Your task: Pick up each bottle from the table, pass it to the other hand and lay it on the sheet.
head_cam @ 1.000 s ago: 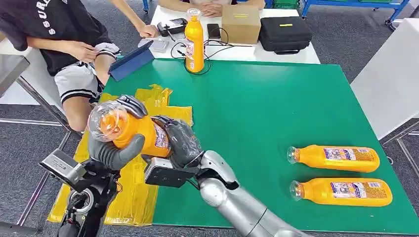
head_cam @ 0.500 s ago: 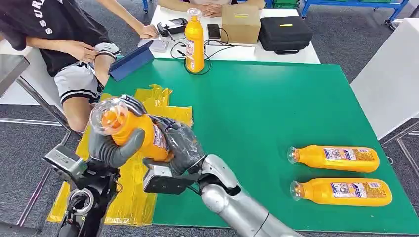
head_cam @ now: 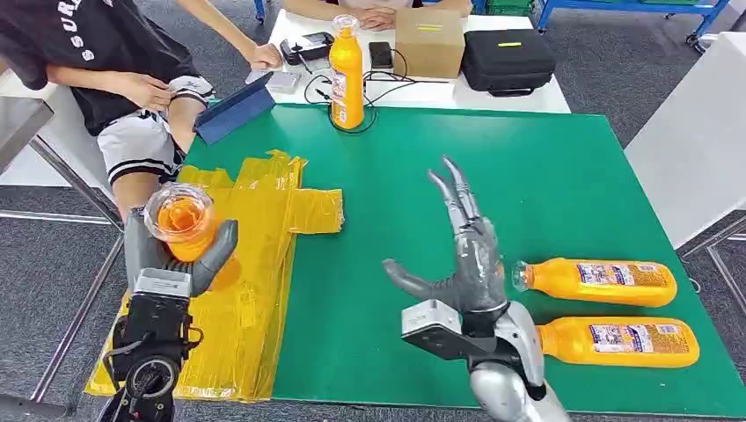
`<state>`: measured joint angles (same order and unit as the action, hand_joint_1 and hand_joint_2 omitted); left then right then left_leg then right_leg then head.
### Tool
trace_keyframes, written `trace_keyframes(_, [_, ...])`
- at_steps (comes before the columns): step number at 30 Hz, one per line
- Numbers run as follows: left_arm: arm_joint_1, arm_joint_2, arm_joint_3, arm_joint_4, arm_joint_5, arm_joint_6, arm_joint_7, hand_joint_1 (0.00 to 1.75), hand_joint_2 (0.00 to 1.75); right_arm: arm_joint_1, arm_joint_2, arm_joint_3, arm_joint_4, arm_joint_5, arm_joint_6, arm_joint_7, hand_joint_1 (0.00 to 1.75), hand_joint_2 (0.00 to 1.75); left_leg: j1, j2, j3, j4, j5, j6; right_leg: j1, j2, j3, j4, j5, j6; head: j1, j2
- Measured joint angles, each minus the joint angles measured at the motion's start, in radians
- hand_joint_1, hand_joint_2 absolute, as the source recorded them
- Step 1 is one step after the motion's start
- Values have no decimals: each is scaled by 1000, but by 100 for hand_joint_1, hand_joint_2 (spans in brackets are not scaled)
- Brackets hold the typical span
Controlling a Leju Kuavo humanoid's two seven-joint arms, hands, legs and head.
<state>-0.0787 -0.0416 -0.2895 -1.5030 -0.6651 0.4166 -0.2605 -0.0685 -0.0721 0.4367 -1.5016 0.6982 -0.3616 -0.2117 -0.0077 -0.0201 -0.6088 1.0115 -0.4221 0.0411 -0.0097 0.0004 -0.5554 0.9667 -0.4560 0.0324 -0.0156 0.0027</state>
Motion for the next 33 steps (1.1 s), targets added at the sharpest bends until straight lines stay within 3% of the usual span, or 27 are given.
trace_keyframes(7, [6,-11,-18,55,-438,-36,133,175,175,107,-13,-153,-165,113,22,60,0,175,0,0,0,0,0,0,0,0,0,0,0,0,0,0])
trace_keyframes(14, [-49,-32,-103,235,-735,-104,139,175,175,144,-1,-268,-242,159,64,68,0,175,0,0,0,0,0,0,-1,0,0,0,0,0,0,0])
trace_keyframes(23, [-120,-43,-230,488,-763,-56,133,175,175,120,11,-285,-231,159,86,53,0,175,0,1,0,0,0,0,0,0,0,0,0,0,0,0])
trace_keyframes(33, [-157,-83,-279,676,-704,-54,90,175,175,90,14,-284,-223,172,115,69,0,175,0,1,0,0,0,0,0,0,0,0,0,0,0,0])
